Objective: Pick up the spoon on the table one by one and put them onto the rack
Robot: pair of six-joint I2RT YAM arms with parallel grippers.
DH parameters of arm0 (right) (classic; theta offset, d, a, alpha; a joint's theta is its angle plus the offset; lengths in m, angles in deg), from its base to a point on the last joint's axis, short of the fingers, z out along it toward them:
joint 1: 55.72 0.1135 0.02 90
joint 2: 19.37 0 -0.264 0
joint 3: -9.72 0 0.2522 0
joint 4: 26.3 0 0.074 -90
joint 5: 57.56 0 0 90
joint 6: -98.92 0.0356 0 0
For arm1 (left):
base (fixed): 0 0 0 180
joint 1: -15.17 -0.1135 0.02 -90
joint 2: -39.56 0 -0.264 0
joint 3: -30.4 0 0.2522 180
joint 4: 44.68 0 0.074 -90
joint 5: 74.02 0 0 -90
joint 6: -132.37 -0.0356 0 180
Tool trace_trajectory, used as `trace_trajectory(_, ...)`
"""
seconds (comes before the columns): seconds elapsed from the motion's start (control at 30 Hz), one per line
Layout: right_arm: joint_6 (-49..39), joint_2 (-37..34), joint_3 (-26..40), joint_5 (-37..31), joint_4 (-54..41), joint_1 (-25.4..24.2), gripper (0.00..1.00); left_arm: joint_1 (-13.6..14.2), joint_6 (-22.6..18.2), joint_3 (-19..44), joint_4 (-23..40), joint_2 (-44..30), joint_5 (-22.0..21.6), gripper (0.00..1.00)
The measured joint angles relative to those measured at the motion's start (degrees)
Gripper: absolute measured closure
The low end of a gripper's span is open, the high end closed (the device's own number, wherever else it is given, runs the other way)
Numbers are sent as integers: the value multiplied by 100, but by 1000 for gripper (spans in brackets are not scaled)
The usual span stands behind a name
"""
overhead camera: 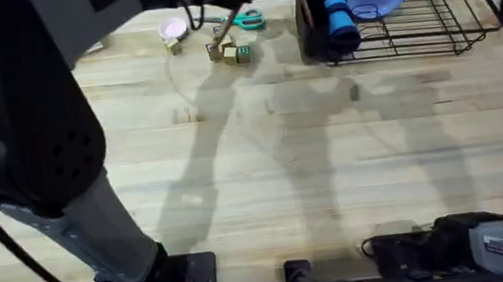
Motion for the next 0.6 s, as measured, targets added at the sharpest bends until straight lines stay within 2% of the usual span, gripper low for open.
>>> trace_trajectory(0.07,0,0,0,0,0,0,9,140,100,0,-144,2,35,958)
trace_trajectory(0.1,0,0,0,0,0,0,9,306,237,0,-308,2,87,958)
trace_trajectory(0.2,0,0,0,0,0,0,9,423,317,0,-389,13,137,958)
trace_trajectory(0.6,-2,0,0,0,7,0,9,482,379,-2,-572,669,282,958)
